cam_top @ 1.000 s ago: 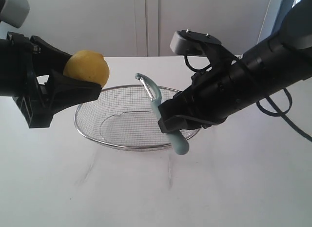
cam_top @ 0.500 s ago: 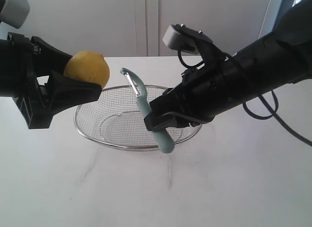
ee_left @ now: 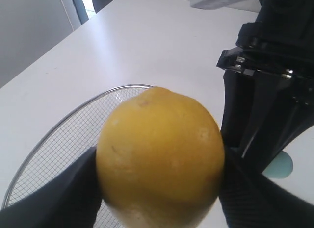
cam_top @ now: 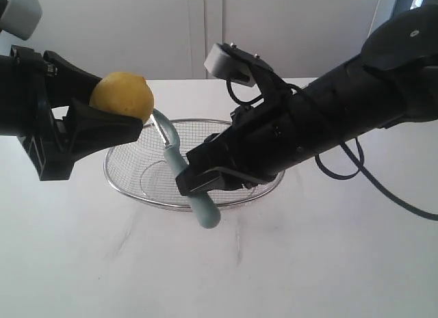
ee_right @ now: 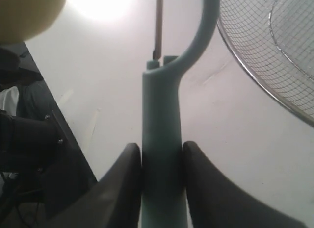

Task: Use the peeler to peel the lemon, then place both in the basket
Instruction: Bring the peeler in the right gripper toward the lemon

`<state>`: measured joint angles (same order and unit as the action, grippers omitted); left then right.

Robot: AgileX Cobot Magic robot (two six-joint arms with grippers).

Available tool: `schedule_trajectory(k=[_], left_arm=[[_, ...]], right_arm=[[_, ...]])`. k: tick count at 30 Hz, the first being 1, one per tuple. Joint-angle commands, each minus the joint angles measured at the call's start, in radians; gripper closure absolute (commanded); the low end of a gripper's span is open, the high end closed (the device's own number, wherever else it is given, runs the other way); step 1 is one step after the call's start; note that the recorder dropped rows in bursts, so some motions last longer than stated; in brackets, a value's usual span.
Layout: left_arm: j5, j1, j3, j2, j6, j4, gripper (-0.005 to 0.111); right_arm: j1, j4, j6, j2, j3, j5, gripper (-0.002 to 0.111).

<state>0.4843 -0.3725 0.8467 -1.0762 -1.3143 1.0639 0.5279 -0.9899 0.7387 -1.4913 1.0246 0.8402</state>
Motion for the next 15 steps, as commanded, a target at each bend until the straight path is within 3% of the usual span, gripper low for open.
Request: schedule_trajectory(k=[1, 15], left_arm=[[0.016, 0.004, -0.001, 0.005, 0.005, 0.026, 0.107], [0.016, 0.004, -0.001, 0.005, 0.005, 0.016, 0.107]], right_arm=[[0.001, -0.058, 0.048, 0.004, 0.003, 0.011, 0.108], [0.001, -0.089, 0.068, 0.047, 0.003, 0.041, 0.108]])
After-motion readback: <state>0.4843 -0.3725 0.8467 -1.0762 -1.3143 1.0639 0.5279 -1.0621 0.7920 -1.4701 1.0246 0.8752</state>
